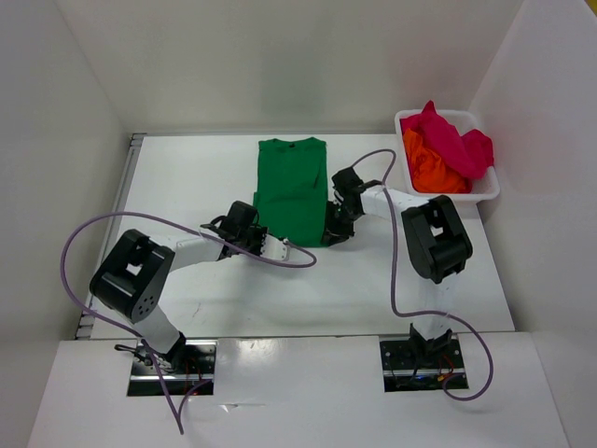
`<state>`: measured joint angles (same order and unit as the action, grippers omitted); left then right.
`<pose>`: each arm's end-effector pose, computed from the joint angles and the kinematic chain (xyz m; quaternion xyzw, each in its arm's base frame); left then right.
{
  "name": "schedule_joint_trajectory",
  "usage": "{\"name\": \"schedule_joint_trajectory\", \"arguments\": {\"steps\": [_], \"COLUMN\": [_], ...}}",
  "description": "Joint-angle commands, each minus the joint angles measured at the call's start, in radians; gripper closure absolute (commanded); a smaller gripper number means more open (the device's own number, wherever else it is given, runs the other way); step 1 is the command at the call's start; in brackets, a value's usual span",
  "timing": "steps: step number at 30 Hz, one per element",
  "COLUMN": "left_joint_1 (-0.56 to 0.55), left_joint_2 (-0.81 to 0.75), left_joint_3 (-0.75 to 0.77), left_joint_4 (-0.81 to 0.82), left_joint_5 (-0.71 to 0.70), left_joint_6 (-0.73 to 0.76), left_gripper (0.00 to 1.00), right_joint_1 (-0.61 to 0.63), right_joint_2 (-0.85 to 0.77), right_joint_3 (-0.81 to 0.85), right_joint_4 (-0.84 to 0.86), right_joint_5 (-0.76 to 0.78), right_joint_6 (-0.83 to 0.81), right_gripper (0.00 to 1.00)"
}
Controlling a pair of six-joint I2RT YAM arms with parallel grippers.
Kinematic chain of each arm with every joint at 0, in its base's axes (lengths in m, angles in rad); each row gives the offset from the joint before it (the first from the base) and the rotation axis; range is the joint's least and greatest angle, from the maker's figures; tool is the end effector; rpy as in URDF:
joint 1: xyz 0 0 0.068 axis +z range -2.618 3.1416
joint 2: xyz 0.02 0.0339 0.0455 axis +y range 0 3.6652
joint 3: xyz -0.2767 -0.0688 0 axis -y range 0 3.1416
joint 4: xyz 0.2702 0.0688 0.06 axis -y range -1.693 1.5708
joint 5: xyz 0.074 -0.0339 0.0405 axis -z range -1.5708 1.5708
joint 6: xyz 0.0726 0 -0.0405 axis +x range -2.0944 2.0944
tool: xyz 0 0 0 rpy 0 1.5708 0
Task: Fold and stack the t-shirts
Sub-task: Grab one side of the 2/3 rectangular tshirt with both arms, then fold the long partially folded tshirt into a neat square
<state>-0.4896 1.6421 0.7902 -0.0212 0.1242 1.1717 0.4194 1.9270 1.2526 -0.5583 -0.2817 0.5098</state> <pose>0.3105 -0.1757 0.1138 0.7069 0.6169 0.0591 0.3410 0.3687 0.1865 0.1154 0.0205 0.9761 0.1984 0.0869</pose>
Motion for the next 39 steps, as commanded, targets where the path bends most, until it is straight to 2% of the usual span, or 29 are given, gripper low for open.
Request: {"name": "schedule_joint_trajectory", "arguments": {"steps": [1, 3, 4, 5, 10, 13, 16, 23, 30, 35, 39], "left_joint_1": [-0.004, -0.004, -0.004, -0.004, -0.064, -0.101, -0.138, -0.159, -0.202, -0.202, -0.116], "left_joint_2": [0.013, 0.004, -0.005, -0.014, -0.074, -0.120, -0.180, -0.318, -0.468, -0.455, -0.365], "left_joint_3": [0.020, 0.029, 0.029, 0.029, 0.018, 0.038, 0.049, 0.083, 0.199, 0.372, 0.478], "left_joint_4": [-0.012, -0.022, -0.034, -0.055, -0.114, -0.283, -0.383, -0.704, -0.971, -1.023, -1.010], "left_joint_5": [0.023, 0.032, 0.032, 0.032, -0.011, -0.011, 0.018, 0.107, 0.201, 0.284, 0.339], "left_joint_6": [-0.026, -0.038, -0.038, -0.047, -0.104, -0.187, -0.265, -0.409, -0.440, -0.517, -0.557], "left_gripper": [0.90, 0.94, 0.97, 0.98, 1.00, 1.00, 1.00, 1.00, 1.00, 1.00, 1.00], "right_joint_1": [0.013, 0.013, 0.013, 0.013, 0.013, 0.024, 0.048, 0.234, 0.328, 0.328, 0.259], "right_joint_2": [0.035, 0.035, 0.035, 0.035, -0.025, -0.087, -0.181, -0.394, -0.575, -0.637, -0.594], "right_joint_3": [-0.005, -0.005, -0.005, -0.005, -0.047, -0.094, -0.160, -0.291, -0.279, -0.156, -0.084], "right_joint_4": [0.026, 0.026, 0.026, 0.015, -0.015, -0.061, -0.126, -0.247, -0.390, -0.517, -0.506], "right_joint_5": [-0.017, -0.017, -0.017, -0.017, -0.017, -0.027, -0.027, -0.066, -0.140, -0.165, -0.213], "right_joint_6": [0.018, 0.018, 0.018, 0.018, 0.009, 0.009, 0.009, 0.105, 0.173, 0.173, 0.131], "right_gripper": [0.72, 0.86, 0.97, 1.00, 1.00, 1.00, 1.00, 1.00, 1.00, 1.00, 1.00]}}
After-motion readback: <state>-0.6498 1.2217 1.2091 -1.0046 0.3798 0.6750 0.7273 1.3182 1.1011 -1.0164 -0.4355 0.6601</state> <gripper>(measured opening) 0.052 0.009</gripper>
